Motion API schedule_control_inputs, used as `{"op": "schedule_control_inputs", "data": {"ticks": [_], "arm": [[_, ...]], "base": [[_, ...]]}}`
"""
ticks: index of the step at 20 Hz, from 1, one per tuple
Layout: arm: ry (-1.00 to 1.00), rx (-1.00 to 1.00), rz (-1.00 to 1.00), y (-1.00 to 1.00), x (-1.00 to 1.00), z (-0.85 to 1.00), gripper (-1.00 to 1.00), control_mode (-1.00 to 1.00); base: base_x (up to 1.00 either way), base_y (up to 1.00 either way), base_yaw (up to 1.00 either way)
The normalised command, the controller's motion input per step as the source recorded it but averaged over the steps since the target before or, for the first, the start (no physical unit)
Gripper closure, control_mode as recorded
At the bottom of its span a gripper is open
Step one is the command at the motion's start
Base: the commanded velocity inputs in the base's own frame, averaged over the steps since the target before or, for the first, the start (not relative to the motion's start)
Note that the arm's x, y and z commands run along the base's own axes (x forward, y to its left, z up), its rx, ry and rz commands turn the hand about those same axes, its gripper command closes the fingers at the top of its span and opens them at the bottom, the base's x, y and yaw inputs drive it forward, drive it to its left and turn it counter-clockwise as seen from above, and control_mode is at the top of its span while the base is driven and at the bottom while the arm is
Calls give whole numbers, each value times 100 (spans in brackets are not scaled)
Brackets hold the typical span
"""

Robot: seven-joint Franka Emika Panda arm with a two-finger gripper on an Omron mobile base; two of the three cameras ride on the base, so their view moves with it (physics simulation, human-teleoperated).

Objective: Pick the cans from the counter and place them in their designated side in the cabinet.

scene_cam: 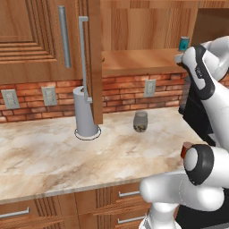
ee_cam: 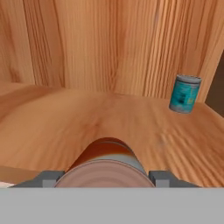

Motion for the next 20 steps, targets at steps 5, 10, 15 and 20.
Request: {"op": "schedule_control_inputs", "data": {"ticks": [5,10,15,20], "arm": [[5,0,0,-6,20,7,100,-100],[5,0,0,-5,20,6,100,-100],[0,0,0,-6,17,0,100,-100],[0,0,0,-6,23,0,100,-100]], "base": [[0,0,0],[0,0,0],[0,0,0],[0,0,0]]}}
